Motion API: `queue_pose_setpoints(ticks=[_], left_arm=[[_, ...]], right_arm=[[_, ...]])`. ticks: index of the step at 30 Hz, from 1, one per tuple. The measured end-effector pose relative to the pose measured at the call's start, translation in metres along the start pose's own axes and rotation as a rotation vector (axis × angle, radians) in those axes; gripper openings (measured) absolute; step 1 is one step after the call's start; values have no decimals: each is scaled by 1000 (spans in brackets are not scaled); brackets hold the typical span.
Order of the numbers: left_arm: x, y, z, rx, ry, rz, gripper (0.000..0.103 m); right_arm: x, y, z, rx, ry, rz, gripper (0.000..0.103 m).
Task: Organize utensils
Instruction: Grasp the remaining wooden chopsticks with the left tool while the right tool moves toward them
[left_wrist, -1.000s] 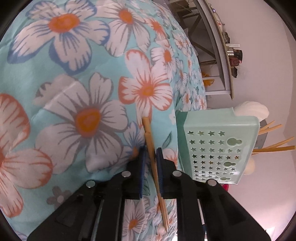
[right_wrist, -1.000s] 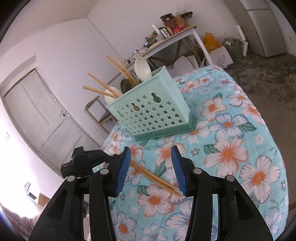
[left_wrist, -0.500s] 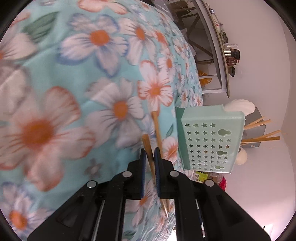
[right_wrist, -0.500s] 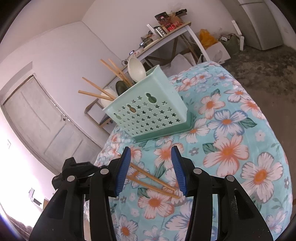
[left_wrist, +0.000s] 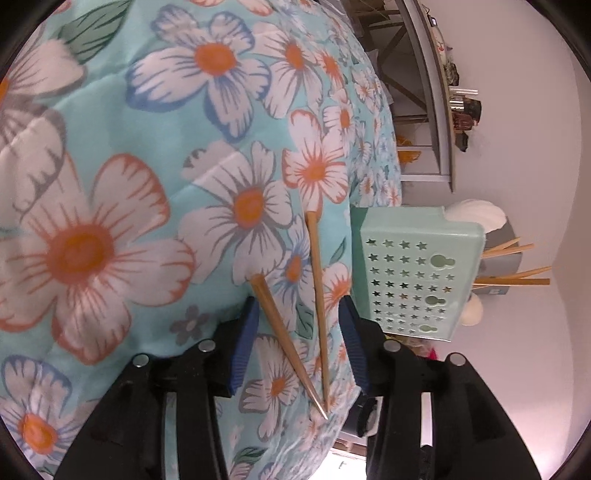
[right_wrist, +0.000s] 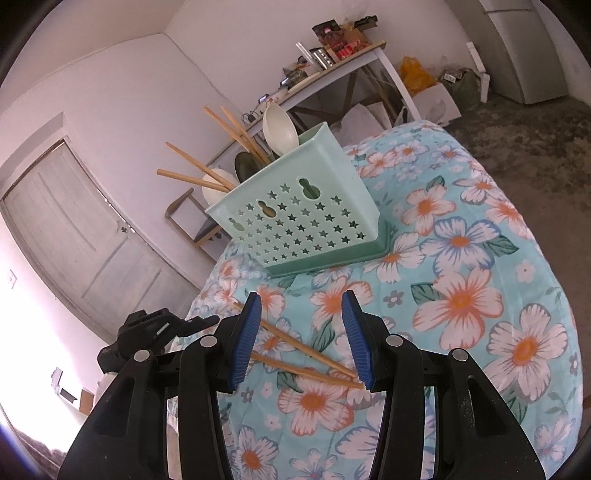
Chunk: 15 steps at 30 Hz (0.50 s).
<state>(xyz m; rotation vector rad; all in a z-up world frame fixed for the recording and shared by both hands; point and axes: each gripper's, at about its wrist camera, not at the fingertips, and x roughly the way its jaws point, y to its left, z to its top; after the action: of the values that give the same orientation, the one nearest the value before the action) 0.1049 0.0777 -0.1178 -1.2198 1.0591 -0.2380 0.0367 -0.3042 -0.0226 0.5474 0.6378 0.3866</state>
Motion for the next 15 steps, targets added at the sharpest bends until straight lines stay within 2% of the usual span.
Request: queue_pose_setpoints(ticks=[4, 11, 15], left_arm=[[4, -7, -4, 41, -28, 43, 39], [7, -1, -6, 78, -59, 89, 13], [6, -1, -6, 115, -66, 86, 13]], right_arm=[[0, -1, 1, 2, -3, 7, 45], [7, 4, 0, -16, 15, 20, 45], [4, 7, 1, -34, 9, 17, 45]])
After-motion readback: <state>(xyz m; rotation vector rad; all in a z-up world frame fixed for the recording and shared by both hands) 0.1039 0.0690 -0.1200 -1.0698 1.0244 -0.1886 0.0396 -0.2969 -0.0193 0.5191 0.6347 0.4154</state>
